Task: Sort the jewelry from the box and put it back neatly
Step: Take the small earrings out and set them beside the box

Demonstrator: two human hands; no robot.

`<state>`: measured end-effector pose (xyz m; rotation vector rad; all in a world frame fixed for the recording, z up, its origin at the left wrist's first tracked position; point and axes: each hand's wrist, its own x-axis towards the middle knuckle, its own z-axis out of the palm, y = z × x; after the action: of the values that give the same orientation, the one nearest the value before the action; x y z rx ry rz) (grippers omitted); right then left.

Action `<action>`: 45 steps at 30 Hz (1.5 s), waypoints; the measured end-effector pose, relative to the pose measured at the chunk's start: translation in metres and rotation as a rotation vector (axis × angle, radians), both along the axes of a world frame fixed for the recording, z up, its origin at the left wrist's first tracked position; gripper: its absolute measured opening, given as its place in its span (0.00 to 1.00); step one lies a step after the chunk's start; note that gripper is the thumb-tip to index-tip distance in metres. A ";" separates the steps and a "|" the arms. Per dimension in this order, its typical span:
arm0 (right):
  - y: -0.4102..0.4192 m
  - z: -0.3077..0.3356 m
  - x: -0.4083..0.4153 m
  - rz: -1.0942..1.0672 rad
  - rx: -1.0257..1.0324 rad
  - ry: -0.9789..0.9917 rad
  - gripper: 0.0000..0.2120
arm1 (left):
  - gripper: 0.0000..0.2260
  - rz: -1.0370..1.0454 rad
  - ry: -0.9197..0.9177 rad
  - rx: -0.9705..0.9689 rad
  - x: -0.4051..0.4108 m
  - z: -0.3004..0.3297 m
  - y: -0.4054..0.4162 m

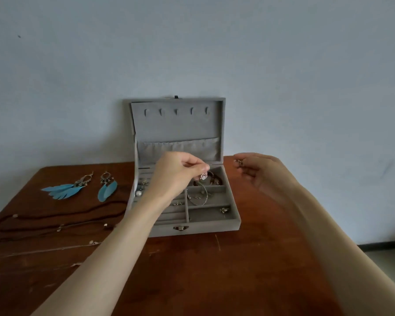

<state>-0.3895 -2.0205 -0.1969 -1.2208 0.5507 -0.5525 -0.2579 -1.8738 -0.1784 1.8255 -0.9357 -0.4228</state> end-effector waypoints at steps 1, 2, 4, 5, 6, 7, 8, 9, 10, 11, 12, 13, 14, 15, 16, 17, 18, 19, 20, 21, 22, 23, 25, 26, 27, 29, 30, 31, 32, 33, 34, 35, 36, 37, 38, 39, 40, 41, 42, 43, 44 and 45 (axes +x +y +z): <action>-0.006 -0.003 -0.007 -0.027 -0.025 0.032 0.08 | 0.01 -0.021 0.009 0.015 -0.005 -0.002 -0.007; -0.011 -0.006 -0.013 -0.059 -0.085 0.094 0.07 | 0.02 -0.043 0.012 0.031 -0.009 -0.004 -0.015; -0.020 -0.013 -0.022 -0.135 -0.267 0.265 0.04 | 0.02 -0.085 -0.002 0.063 -0.018 -0.007 -0.030; -0.023 -0.016 -0.025 -0.174 -0.339 0.326 0.03 | 0.02 -0.097 -0.018 0.081 -0.022 -0.008 -0.038; -0.026 -0.018 -0.026 -0.205 -0.381 0.367 0.04 | 0.03 -0.105 -0.033 0.104 -0.026 -0.010 -0.046; -0.028 -0.021 -0.027 -0.219 -0.403 0.395 0.06 | 0.04 -0.113 -0.048 0.128 -0.030 -0.012 -0.054; -0.032 -0.024 -0.028 -0.220 -0.411 0.420 0.08 | 0.05 -0.126 -0.072 0.153 -0.032 -0.014 -0.061; -0.035 -0.026 -0.028 -0.218 -0.420 0.454 0.08 | 0.04 -0.141 -0.107 0.181 -0.035 -0.017 -0.069; -0.039 -0.029 -0.028 -0.218 -0.438 0.496 0.08 | 0.03 -0.156 -0.150 0.212 -0.037 -0.019 -0.076; -0.043 -0.031 -0.028 -0.219 -0.465 0.534 0.07 | 0.03 -0.171 -0.195 0.247 -0.038 -0.021 -0.082; -0.046 -0.032 -0.028 -0.221 -0.492 0.565 0.06 | 0.04 -0.182 -0.242 0.287 -0.040 -0.024 -0.087; -0.049 -0.033 -0.027 -0.223 -0.517 0.589 0.05 | 0.05 -0.189 -0.285 0.331 -0.041 -0.027 -0.093; -0.051 -0.033 -0.025 -0.228 -0.539 0.609 0.06 | 0.05 -0.192 -0.325 0.373 -0.042 -0.030 -0.098; -0.053 -0.034 -0.023 -0.230 -0.555 0.623 0.06 | 0.06 -0.190 -0.365 0.408 -0.043 -0.033 -0.103; -0.054 -0.034 -0.021 -0.225 -0.567 0.634 0.06 | 0.07 -0.186 -0.411 0.438 -0.043 -0.035 -0.107; -0.055 -0.034 -0.019 -0.213 -0.574 0.650 0.06 | 0.07 -0.180 -0.456 0.462 -0.043 -0.036 -0.111; -0.056 -0.034 -0.016 -0.197 -0.572 0.670 0.06 | 0.07 -0.172 -0.495 0.477 -0.042 -0.038 -0.115; -0.057 -0.034 -0.014 -0.184 -0.562 0.690 0.05 | 0.07 -0.162 -0.521 0.487 -0.042 -0.040 -0.118; -0.059 -0.034 -0.012 -0.179 -0.554 0.710 0.05 | 0.08 -0.149 -0.533 0.493 -0.041 -0.041 -0.121; -0.060 -0.034 -0.011 -0.178 -0.552 0.727 0.06 | 0.08 -0.136 -0.535 0.497 -0.039 -0.043 -0.123; -0.062 -0.034 -0.009 -0.172 -0.553 0.740 0.08 | 0.09 -0.122 -0.540 0.498 -0.038 -0.044 -0.125; -0.064 -0.033 -0.007 -0.161 -0.556 0.757 0.09 | 0.09 -0.107 -0.549 0.496 -0.037 -0.046 -0.127; -0.067 -0.030 -0.005 -0.129 -0.571 0.806 0.10 | 0.09 -0.087 -0.589 0.488 -0.036 -0.048 -0.130; -0.067 -0.028 -0.004 -0.105 -0.574 0.829 0.10 | 0.09 -0.081 -0.618 0.481 -0.037 -0.049 -0.131; -0.068 -0.025 -0.003 -0.076 -0.571 0.848 0.10 | 0.09 -0.078 -0.646 0.474 -0.037 -0.050 -0.132; -0.068 -0.021 -0.001 -0.027 -0.566 0.876 0.09 | 0.08 -0.065 -0.685 0.455 -0.038 -0.051 -0.133; -0.068 -0.020 0.000 -0.013 -0.563 0.880 0.08 | 0.07 -0.057 -0.693 0.443 -0.038 -0.052 -0.134; -0.069 -0.019 0.000 -0.003 -0.564 0.875 0.07 | 0.07 -0.047 -0.698 0.429 -0.037 -0.053 -0.134; -0.069 -0.020 0.000 -0.002 -0.571 0.861 0.07 | 0.07 -0.038 -0.697 0.415 -0.036 -0.054 -0.134; -0.069 -0.021 -0.001 -0.010 -0.582 0.839 0.08 | 0.08 -0.031 -0.690 0.401 -0.036 -0.055 -0.133; -0.069 -0.022 -0.002 -0.026 -0.591 0.810 0.08 | 0.08 -0.027 -0.679 0.388 -0.036 -0.055 -0.132; -0.068 -0.024 -0.002 -0.044 -0.597 0.776 0.09 | 0.09 -0.026 -0.670 0.374 -0.036 -0.054 -0.131; -0.067 -0.024 -0.003 -0.063 -0.598 0.743 0.09 | 0.10 -0.029 -0.660 0.357 -0.036 -0.053 -0.128; -0.065 -0.025 -0.005 -0.085 -0.599 0.714 0.09 | 0.10 -0.037 -0.646 0.333 -0.035 -0.050 -0.125; -0.062 -0.025 -0.005 -0.114 -0.594 0.687 0.09 | 0.11 -0.051 -0.626 0.299 -0.034 -0.047 -0.121; -0.058 -0.025 -0.006 -0.144 -0.582 0.655 0.09 | 0.11 -0.067 -0.596 0.256 -0.033 -0.044 -0.115; -0.054 -0.024 -0.006 -0.169 -0.572 0.625 0.08 | 0.10 -0.081 -0.560 0.213 -0.031 -0.040 -0.109; -0.049 -0.022 -0.005 -0.180 -0.578 0.601 0.08 | 0.10 -0.087 -0.526 0.178 -0.029 -0.035 -0.101; -0.042 -0.020 -0.003 -0.175 -0.599 0.585 0.08 | 0.10 -0.088 -0.503 0.154 -0.027 -0.031 -0.092; -0.035 -0.018 -0.001 -0.161 -0.629 0.574 0.09 | 0.10 -0.086 -0.495 0.142 -0.024 -0.026 -0.083; -0.027 -0.015 0.003 -0.142 -0.662 0.567 0.09 | 0.10 -0.082 -0.494 0.137 -0.020 -0.022 -0.074; -0.018 -0.012 0.007 -0.116 -0.700 0.564 0.09 | 0.11 -0.079 -0.496 0.143 -0.015 -0.019 -0.064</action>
<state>-0.3830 -2.0387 -0.2090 -2.0477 0.9512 -0.5117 -0.2728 -1.9373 -0.1973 2.0738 -1.3448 -0.0805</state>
